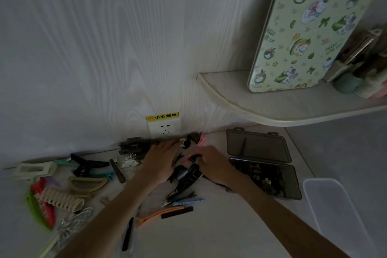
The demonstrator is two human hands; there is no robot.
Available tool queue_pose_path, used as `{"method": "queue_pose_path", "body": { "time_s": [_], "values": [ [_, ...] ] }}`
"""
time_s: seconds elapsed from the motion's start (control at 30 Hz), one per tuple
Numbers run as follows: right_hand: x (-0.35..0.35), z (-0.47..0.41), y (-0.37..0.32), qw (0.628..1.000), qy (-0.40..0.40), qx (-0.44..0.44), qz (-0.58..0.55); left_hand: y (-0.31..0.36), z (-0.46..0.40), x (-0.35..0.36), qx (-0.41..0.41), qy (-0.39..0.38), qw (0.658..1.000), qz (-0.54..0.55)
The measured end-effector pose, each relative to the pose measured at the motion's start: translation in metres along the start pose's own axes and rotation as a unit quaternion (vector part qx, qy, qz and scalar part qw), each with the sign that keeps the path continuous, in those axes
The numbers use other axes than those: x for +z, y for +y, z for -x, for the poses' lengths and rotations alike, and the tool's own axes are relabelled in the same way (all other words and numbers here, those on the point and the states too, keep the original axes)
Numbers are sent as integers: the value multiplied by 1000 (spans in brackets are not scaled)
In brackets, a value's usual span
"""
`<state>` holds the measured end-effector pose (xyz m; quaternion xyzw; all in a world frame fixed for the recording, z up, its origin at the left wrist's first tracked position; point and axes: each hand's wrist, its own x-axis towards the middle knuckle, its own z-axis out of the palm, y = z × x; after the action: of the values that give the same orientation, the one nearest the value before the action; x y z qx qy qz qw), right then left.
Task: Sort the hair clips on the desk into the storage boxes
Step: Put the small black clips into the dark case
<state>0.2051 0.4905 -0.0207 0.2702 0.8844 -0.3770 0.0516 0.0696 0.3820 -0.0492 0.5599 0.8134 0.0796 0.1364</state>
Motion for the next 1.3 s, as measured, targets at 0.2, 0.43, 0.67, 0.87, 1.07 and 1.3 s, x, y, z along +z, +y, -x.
{"method": "queue_pose_path", "body": {
  "time_s": [0.2, 0.43, 0.67, 0.87, 1.07, 1.3],
  "values": [
    [6, -43, 15, 981, 58, 183, -14, -7, 12, 0, -3, 30, 998, -54],
    [40, -30, 9, 997, 6, 56, 58, -24, 24, -25, -72, -75, 993, -60],
    [44, -30, -3, 986, 113, 29, 119, -25, 25, -30, -151, -36, 987, 48],
    [55, -50, -15, 990, 105, 7, 90, -24, 15, -21, -103, 65, 989, 86],
    [54, -46, -9, 993, 110, 10, 42, -20, -4, -13, -79, -5, 997, 21],
    [31, -36, -8, 910, 178, 178, -330, -24, 5, 6, -33, 98, 995, 5]
  ]
}}
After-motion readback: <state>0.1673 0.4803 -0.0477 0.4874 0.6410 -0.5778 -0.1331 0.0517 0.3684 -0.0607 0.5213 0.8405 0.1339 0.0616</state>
